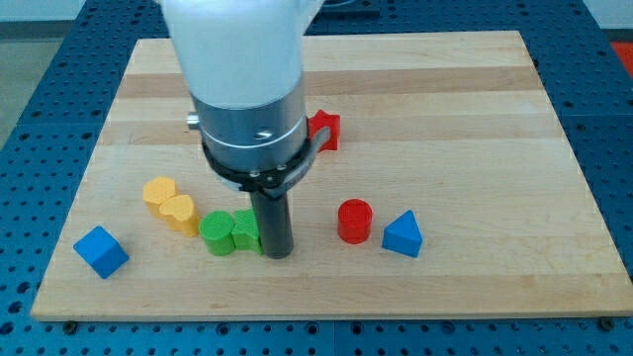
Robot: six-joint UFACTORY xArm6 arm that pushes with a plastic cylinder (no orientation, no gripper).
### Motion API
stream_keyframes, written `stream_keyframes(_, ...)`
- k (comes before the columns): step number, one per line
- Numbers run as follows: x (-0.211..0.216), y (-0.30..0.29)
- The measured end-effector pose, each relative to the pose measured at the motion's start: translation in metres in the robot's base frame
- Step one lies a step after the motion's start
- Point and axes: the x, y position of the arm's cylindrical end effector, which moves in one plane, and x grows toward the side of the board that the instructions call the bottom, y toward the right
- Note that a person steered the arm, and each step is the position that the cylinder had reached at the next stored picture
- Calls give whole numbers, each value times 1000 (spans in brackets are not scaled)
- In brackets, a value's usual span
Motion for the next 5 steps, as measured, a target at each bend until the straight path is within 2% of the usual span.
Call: stream_keyframes(5,-29,-8)
